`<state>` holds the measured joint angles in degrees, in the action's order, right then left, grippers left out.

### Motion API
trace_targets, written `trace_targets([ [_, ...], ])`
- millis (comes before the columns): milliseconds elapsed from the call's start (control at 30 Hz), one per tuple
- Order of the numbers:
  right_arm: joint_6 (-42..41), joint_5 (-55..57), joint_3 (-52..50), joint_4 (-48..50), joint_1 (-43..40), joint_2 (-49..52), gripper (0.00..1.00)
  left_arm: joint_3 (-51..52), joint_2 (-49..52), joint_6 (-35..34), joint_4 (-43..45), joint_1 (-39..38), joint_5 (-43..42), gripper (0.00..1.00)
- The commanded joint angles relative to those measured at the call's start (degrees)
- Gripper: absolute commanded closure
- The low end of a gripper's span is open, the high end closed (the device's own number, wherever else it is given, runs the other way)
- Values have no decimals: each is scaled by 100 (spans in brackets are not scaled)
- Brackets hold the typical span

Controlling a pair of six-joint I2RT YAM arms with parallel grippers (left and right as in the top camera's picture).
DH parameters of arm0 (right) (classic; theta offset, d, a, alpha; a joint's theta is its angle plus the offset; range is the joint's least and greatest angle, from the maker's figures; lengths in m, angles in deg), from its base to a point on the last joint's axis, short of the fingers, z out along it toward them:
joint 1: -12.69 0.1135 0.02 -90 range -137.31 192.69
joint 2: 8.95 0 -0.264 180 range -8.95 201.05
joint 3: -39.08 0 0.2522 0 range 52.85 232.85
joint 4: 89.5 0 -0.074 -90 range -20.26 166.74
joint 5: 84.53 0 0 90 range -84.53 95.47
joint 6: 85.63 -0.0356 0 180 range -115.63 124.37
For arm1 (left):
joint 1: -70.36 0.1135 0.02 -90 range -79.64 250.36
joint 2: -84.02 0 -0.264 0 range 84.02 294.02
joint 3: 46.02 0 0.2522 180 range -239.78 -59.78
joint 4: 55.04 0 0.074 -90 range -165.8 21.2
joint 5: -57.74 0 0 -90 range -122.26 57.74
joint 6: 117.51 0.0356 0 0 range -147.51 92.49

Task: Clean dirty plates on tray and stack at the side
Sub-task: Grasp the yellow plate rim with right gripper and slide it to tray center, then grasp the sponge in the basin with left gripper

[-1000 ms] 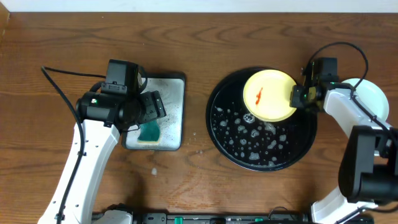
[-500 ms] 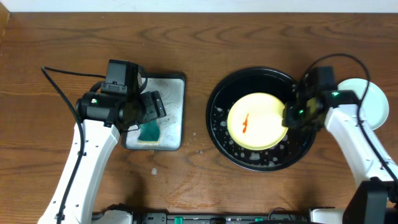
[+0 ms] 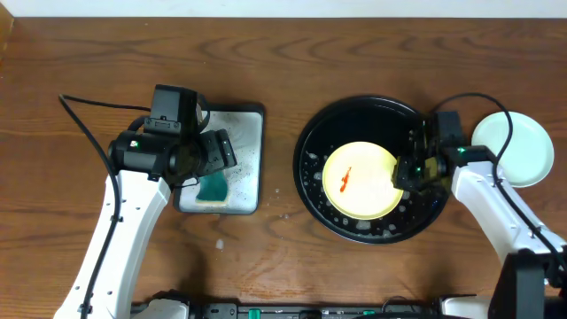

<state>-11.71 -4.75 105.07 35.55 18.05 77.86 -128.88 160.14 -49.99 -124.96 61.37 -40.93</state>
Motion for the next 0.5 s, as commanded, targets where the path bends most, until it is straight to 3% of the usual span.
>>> trace_targets([
  [0,1290,-680,831,-317,33,-688,61,-127,-4,-79,-85,24,2,16],
  [133,1556,-769,1189,-535,31,-1447,59,-63,140,-46,-31,24,131,16],
  [233,1552,-769,1185,-647,33,-1788,59,157,363,-48,13,24,713,17],
  [467,1547,-811,1172,-1073,33,-1856,59,719,1416,94,807,24,1325,18],
])
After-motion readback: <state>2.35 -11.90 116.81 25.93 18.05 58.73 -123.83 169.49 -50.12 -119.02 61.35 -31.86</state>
